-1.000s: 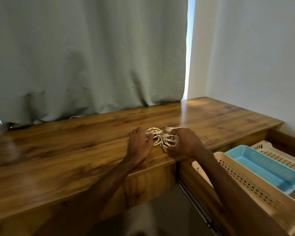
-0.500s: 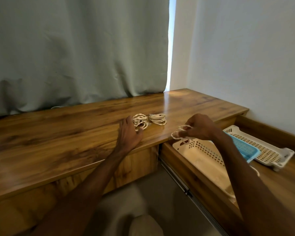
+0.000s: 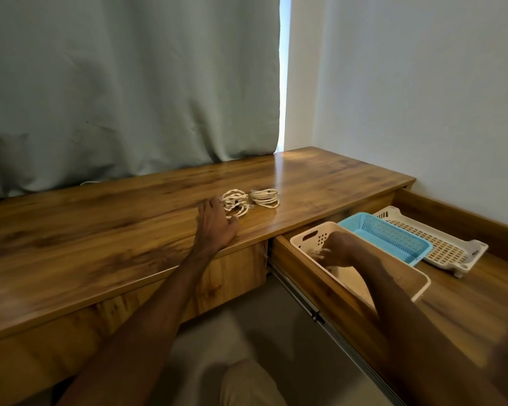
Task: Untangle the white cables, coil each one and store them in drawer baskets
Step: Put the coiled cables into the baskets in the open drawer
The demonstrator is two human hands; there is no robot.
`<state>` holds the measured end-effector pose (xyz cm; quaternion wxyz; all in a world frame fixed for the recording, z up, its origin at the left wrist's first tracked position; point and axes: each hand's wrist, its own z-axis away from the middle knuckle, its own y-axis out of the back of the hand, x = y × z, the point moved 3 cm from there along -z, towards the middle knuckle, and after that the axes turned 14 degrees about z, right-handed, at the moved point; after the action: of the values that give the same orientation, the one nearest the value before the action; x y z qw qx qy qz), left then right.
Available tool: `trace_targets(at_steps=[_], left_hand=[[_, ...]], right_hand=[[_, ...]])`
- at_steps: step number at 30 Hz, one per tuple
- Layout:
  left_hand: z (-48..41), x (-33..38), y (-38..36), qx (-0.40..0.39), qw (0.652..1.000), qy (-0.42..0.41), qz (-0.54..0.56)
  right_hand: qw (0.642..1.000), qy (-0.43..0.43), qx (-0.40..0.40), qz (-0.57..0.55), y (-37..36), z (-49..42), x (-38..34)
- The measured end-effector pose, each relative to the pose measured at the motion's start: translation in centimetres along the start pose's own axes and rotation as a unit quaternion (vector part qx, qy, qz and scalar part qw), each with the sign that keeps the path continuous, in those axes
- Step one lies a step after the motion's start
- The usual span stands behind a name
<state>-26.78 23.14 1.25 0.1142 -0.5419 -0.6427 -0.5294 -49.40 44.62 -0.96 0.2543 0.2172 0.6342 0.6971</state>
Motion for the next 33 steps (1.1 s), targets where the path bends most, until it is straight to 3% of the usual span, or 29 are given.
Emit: trace_targets(at_steps=[5, 9, 12, 19, 22, 29, 33], left_hand=[[-0.5, -0.5, -0.4, -0.01, 1.0, 0.001, 0.007], [-0.9, -0.7, -0.8, -0.015, 1.0, -0.005, 0.016], [-0.9, -0.7, -0.8, -0.016, 1.0, -0.014, 0.022], [-0.9, -0.5, -0.8, -0.031, 0.999, -0.035, 0.026], [-0.8, -0.1, -0.9, -0.041, 0.997, -0.057, 0.033], [-1.7, 0.1, -1.9, -0.056, 0.995, -0.068, 0.051], [-2.3, 1.0, -3.1, -0.059, 0.995, -0.058, 0.061]], right_hand=[[0.994, 0.029, 0.08, -0.074, 3.5, -0.8, -1.2], [0.962, 0.082, 0.191, -0.176, 6.7, -2.4, -4.8], [0.946, 0.111, 0.241, -0.186, 8.0, -4.6, -8.6], [0.973, 0.105, 0.18, -0.094, 7.7, -9.3, -13.2], [0.969, 0.095, 0.205, -0.098, 7.7, -9.5, -12.7], [0.955, 0.048, 0.266, -0.126, 8.5, -8.4, -7.8], [0.961, -0.038, 0.254, -0.105, 9.6, -6.9, -2.0]])
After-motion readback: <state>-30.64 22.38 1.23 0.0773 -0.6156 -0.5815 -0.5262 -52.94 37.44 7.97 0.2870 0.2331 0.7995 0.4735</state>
